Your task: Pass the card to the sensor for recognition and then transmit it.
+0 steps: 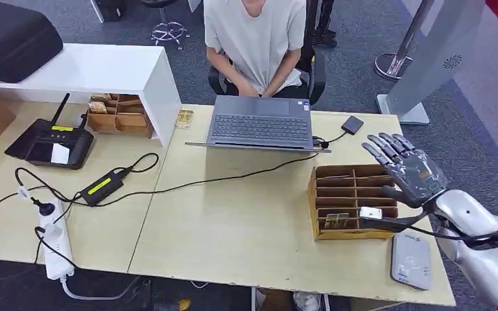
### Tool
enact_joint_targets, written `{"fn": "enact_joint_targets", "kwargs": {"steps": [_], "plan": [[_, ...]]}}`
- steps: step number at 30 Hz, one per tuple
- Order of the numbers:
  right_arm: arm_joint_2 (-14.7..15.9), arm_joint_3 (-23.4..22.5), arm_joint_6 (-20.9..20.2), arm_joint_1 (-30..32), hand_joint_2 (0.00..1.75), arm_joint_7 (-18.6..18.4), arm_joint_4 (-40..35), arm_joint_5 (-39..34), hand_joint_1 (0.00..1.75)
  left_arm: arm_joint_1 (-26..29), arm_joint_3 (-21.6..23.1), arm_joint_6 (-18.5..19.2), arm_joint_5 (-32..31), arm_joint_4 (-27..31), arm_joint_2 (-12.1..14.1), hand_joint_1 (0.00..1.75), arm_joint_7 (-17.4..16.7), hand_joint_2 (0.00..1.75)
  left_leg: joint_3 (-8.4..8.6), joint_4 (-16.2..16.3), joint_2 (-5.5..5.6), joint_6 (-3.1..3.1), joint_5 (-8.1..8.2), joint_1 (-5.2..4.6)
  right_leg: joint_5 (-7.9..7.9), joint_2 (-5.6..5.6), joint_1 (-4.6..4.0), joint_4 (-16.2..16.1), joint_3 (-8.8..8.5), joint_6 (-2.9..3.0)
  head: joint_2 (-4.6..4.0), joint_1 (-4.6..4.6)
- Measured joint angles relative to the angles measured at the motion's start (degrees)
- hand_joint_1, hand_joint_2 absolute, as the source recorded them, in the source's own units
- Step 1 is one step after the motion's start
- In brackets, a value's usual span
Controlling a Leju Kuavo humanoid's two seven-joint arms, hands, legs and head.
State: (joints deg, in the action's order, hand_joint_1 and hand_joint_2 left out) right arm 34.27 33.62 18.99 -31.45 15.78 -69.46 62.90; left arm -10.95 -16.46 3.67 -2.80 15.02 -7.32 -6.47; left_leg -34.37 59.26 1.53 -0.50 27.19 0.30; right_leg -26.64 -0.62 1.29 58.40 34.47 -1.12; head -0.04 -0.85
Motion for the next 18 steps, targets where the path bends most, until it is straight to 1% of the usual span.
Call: {"fn": "enact_joint_targets", "kwargs": {"steps": [11, 18], "plan": [[-1.1, 2.5, -0.6, -1.7, 1.75, -0.2, 0.1, 0.0, 0.0, 0.0, 0.0, -0.1, 0.0, 0.0, -0.4, 0.0, 0.0, 1.75, 0.01, 0.0, 0.0, 0.0, -0.01, 0.0, 0.0, 0.0, 0.0, 0.0, 0.0, 0.0, 0.0, 0.02], [-1.8, 4.2, -1.0, -3.1, 1.75, -0.3, 1.8, 0.2, 0.0, -0.2, 0.0, -0.1, 0.0, 0.0, -0.5, 0.0, 0.0, 1.75, 0.0, 0.0, 0.0, 0.0, -0.01, 0.0, 0.0, 0.0, 0.0, 0.0, 0.0, 0.0, 0.0, 0.0]]}}
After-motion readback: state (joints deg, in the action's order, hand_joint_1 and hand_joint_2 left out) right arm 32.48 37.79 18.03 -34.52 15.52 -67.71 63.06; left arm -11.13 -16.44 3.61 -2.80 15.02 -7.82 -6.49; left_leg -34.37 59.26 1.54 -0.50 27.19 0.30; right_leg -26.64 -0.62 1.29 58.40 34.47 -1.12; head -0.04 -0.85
